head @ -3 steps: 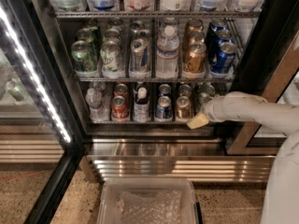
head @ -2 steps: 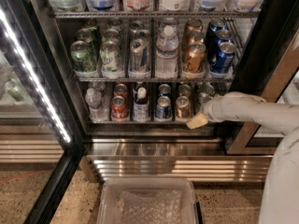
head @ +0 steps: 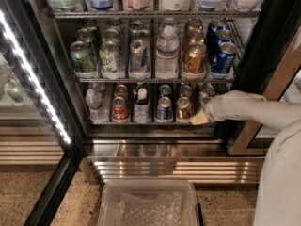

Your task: Pick 7up can from bottom shelf of fridge

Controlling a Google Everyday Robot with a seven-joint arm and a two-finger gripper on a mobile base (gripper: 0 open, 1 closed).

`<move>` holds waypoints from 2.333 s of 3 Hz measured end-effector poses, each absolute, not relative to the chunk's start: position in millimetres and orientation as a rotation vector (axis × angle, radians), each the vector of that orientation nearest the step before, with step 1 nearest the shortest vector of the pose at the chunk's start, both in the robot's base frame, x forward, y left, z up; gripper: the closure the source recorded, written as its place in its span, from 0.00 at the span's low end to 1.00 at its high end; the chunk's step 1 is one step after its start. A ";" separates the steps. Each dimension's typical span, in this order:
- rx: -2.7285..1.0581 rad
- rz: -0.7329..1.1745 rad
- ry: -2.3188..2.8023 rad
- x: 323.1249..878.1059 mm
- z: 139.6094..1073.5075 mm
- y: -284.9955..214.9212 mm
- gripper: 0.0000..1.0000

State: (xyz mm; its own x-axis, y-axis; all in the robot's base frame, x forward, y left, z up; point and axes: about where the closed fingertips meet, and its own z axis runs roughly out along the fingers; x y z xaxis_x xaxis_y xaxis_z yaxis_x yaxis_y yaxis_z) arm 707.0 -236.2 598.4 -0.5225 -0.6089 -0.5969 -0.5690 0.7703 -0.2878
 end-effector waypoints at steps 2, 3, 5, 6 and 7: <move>-0.873 -0.073 2.255 707.0 598.3 -236.1 0.65; -0.874 -0.073 2.255 707.0 598.3 -236.1 0.89; -0.873 -0.073 2.255 706.8 606.1 -236.1 1.00; -0.866 -0.065 2.222 709.8 627.1 -237.3 1.00; -0.861 -0.038 2.148 708.7 653.7 -231.1 1.00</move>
Offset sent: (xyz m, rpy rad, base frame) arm 0.0000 0.0000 0.0000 0.0000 0.0000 0.0000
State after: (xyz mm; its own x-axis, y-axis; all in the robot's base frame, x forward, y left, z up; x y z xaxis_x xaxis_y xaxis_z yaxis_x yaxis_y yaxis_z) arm 708.7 -231.1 653.7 -0.4446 -0.5913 -0.6728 -0.5671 0.7673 -0.2995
